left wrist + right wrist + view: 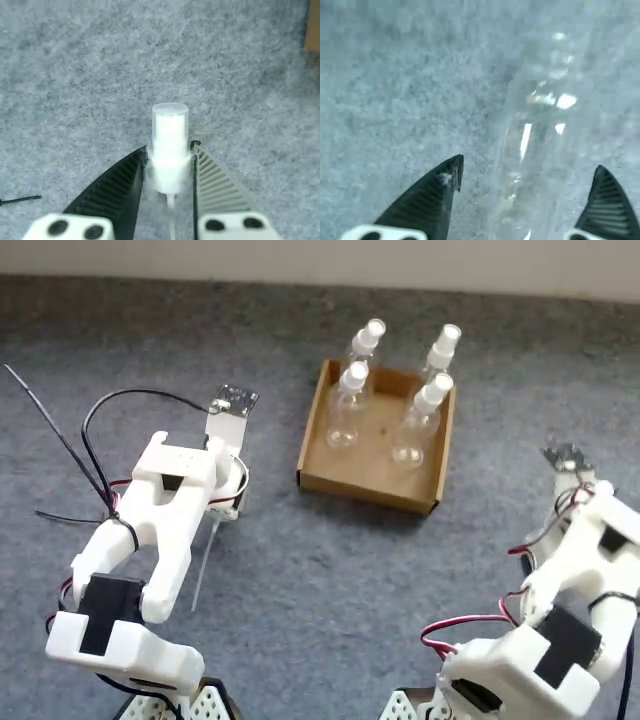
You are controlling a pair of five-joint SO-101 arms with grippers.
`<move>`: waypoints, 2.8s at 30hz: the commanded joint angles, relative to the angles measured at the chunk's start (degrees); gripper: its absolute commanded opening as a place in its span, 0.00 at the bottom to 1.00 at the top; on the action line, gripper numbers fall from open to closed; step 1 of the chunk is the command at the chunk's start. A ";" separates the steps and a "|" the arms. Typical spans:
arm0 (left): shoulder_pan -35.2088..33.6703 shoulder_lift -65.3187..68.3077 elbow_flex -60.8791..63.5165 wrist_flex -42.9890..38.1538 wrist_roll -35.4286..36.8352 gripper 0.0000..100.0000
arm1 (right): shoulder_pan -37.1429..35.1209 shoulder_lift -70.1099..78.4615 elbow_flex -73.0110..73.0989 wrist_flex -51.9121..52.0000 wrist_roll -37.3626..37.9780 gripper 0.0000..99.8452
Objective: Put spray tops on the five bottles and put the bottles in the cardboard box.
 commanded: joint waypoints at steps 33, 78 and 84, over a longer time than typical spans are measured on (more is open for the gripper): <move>0.48 -2.86 0.66 -2.11 0.26 0.02 | -0.92 24.75 -28.62 10.51 1.67 0.24; 0.40 -42.42 2.68 5.01 0.35 0.02 | -45.32 -48.31 4.88 21.85 -25.58 0.00; 0.40 -47.52 -4.44 6.24 0.26 0.02 | -59.30 -54.64 11.56 11.65 -25.76 0.00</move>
